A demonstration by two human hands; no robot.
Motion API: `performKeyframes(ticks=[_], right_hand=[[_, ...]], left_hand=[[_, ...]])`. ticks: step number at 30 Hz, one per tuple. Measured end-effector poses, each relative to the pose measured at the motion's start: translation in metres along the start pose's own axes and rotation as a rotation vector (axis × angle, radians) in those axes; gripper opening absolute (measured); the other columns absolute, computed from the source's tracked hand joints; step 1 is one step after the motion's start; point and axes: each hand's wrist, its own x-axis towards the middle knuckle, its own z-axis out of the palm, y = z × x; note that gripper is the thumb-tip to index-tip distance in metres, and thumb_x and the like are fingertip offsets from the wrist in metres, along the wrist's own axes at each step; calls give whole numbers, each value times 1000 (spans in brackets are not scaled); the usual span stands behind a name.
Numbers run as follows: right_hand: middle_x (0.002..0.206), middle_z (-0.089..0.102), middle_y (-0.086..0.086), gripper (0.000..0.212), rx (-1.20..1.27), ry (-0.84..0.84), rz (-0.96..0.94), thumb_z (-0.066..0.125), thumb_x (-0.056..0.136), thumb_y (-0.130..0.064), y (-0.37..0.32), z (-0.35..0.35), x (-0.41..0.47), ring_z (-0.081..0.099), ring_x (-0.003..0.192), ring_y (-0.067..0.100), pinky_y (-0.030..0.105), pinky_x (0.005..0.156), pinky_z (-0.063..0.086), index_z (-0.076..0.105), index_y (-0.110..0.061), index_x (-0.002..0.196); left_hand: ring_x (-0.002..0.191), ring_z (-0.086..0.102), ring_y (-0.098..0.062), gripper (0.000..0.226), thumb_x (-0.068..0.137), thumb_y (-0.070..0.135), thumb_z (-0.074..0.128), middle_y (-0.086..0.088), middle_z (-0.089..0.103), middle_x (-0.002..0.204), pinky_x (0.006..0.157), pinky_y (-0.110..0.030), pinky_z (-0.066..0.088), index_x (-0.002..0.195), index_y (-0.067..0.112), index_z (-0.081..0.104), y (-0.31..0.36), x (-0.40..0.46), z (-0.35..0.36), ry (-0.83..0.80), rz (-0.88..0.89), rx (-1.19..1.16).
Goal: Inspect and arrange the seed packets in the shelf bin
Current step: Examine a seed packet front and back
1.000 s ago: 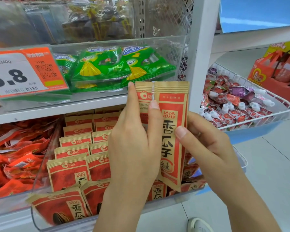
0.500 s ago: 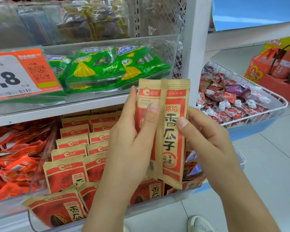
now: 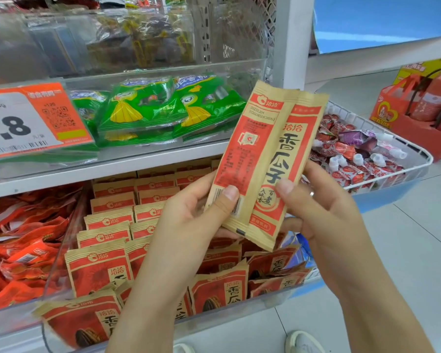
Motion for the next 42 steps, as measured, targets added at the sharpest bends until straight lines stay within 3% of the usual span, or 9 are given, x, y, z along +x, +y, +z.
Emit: performKeyframes(ticks=[5, 11, 16, 19, 27, 32, 35, 38, 42], right_hand=[[89, 77, -5, 32, -44, 68, -53, 61, 77, -23, -1, 4, 0, 73, 72, 9, 19, 56, 54, 62, -21, 109], [87, 77, -8, 31, -76, 94, -68, 63, 75, -26, -1, 2, 1, 72, 69, 7, 17, 56, 53, 63, -24, 107], [96, 77, -5, 31, -129, 90, -88, 71, 81, -25, 3, 0, 1, 74, 79, 13, 28, 67, 60, 63, -25, 111], [95, 77, -3, 33, -111, 91, -89, 75, 81, -24, 3, -1, 1, 74, 78, 14, 29, 67, 60, 63, -22, 112], [97, 76, -5, 30, -153, 98, -110, 69, 82, -24, 4, -1, 2, 74, 80, 15, 34, 71, 61, 63, -22, 112], [99, 76, -7, 32, -131, 37, -121, 58, 85, -26, 3, -6, 2, 73, 84, 10, 20, 67, 57, 64, -20, 116], [106, 74, -6, 34, -99, -77, -73, 63, 88, -36, 1, -12, 2, 70, 98, 11, 19, 77, 54, 65, -21, 118], [114, 72, 2, 66, -75, -145, -27, 70, 78, -55, 2, -17, 1, 68, 107, 20, 27, 85, 54, 56, -20, 131], [119, 68, 12, 100, -15, -85, -16, 82, 64, -55, 5, -19, 3, 67, 108, 26, 31, 84, 55, 40, -18, 147]], left_hand=[[105, 60, 7, 63, 68, 51, 68, 26, 60, 118, 83, -8, 47, 126, 56, 44, -7, 0, 5, 158, 170, 401], [107, 57, 13, 56, 83, 46, 71, 32, 61, 117, 87, -8, 46, 131, 54, 45, -13, 0, 1, 119, 238, 536], [97, 66, 6, 14, 90, 25, 66, 28, 65, 108, 77, -11, 52, 98, 32, 56, -12, 0, 1, 44, 185, 394], [100, 66, 0, 3, 91, 25, 64, 23, 67, 107, 82, -17, 54, 89, 26, 63, -14, 2, 0, 22, 204, 413], [107, 62, 6, 10, 91, 16, 63, 21, 68, 107, 81, -8, 50, 83, 19, 70, -17, 3, 1, 39, 170, 336], [100, 66, 3, 11, 87, 22, 62, 16, 68, 114, 81, -13, 52, 82, 15, 69, -14, 3, 3, 52, 135, 232], [105, 63, 8, 16, 81, 26, 61, 12, 71, 112, 81, -9, 49, 80, 12, 69, -6, 1, 7, 20, 105, 86], [110, 61, 8, 15, 80, 26, 62, 15, 73, 110, 82, -8, 48, 77, 14, 69, -2, -1, 11, -38, 82, 25], [117, 59, 2, 20, 80, 32, 66, 18, 72, 109, 84, -9, 49, 81, 12, 69, -3, 0, 10, -72, 28, -3]])
